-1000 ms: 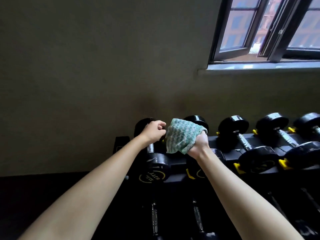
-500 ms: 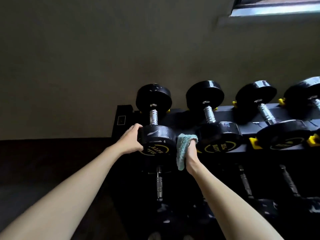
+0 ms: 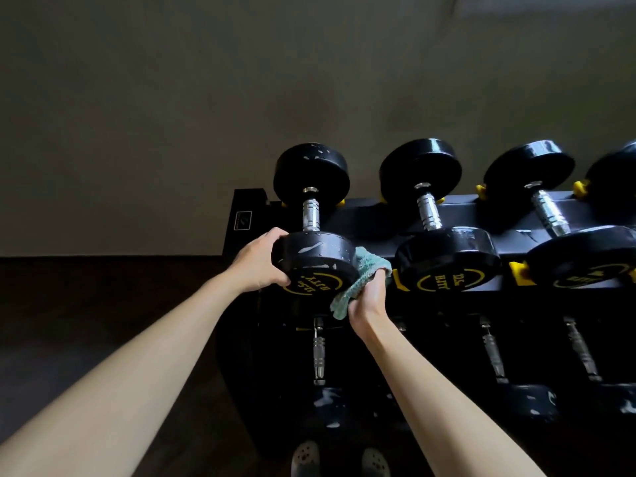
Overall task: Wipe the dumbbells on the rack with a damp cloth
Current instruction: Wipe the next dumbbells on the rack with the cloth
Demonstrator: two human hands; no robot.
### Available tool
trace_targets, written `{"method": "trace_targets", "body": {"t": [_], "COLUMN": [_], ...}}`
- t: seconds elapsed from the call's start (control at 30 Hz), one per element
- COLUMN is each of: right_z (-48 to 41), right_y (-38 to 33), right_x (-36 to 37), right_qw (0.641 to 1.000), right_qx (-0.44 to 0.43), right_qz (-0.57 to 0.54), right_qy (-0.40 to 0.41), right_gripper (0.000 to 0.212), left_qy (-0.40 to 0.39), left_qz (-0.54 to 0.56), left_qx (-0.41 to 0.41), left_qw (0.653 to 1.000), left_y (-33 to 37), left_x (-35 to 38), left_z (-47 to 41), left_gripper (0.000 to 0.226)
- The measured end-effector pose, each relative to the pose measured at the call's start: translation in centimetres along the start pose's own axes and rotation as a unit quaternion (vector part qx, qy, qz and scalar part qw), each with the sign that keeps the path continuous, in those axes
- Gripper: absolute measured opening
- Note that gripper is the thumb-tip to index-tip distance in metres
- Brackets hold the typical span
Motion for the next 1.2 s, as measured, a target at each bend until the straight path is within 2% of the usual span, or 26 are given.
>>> {"method": "trace_targets", "body": {"t": [0.23, 0.33, 0.47, 0.57, 0.63, 0.7, 0.77, 0.83, 0.9, 1.0, 1.07, 1.13, 1.2], "right_z": [1.6, 2.6, 4.7, 6.2, 6.6, 6.6, 6.7, 7.2, 7.7, 7.9, 7.4, 7.0, 7.1], "right_y": [-1.1, -1.3, -0.8, 0.3, 0.3, 0.2, 0.1, -0.2, -0.7, -0.7, 0.3, 1.6, 2.1], "right_x": [1.6, 2.9, 5.8, 7.4, 8.1, 8.4, 9.3, 10.7, 12.2, 13.9, 14.5, 15.0, 15.2], "right_qw": [0.989, 0.974, 0.942, 0.908, 0.878, 0.854, 0.818, 0.764, 0.698, 0.604, 0.540, 0.490, 0.463], "right_qx": [-0.102, -0.142, -0.218, -0.251, -0.285, -0.293, -0.304, -0.274, -0.227, -0.215, -0.200, -0.187, -0.188], "right_qz": [0.083, 0.146, 0.242, 0.330, 0.376, 0.419, 0.471, 0.557, 0.645, 0.723, 0.770, 0.802, 0.810], "right_qy": [-0.075, -0.101, -0.077, -0.062, -0.078, -0.095, -0.129, -0.178, -0.214, -0.257, -0.275, -0.285, -0.306], "right_gripper": [0.051, 0.041, 0.035, 0.073, 0.071, 0.066, 0.060, 0.047, 0.034, 0.032, 0.017, 0.006, 0.003], "left_qy": [-0.013, -0.032, -0.067, -0.129, -0.154, -0.134, -0.094, -0.055, -0.025, 0.012, 0.029, 0.037, 0.035], "left_qz": [0.026, 0.046, 0.072, 0.187, 0.307, 0.363, 0.368, 0.386, 0.423, 0.450, 0.457, 0.464, 0.461], "left_qx": [0.013, 0.018, 0.011, -0.017, -0.047, -0.081, -0.105, -0.127, -0.147, -0.174, -0.190, -0.197, -0.198], "left_qw": [0.999, 0.998, 0.995, 0.974, 0.938, 0.919, 0.919, 0.912, 0.894, 0.876, 0.868, 0.863, 0.864], "left_y": [-0.5, -0.8, -1.4, -2.2, -2.7, -3.2, -3.7, -4.0, -4.4, -5.2, -6.2, -7.1, -7.5], "left_x": [-0.2, -0.6, -1.0, -1.3, -1.5, -1.8, -1.9, -2.0, -2.3, -3.0, -3.3, -3.5, -3.5], "left_z": [0.0, -0.2, -0.4, -0.3, -0.1, 0.0, -0.1, -0.1, -0.1, 0.2, 0.3, 0.6, 1.1], "left_gripper": [0.072, 0.073, 0.077, 0.096, 0.101, 0.098, 0.092, 0.083, 0.077, 0.068, 0.067, 0.068, 0.067]}}
Point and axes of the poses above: each hand's wrist, its own z-axis away from the middle knuckle, its own x-axis out of the palm, y = z × x, the point moved 2 cm from there along -z, towards the middle knuckle, and after that the axes turned 5 degrees about -x, right-handed, at the moved point
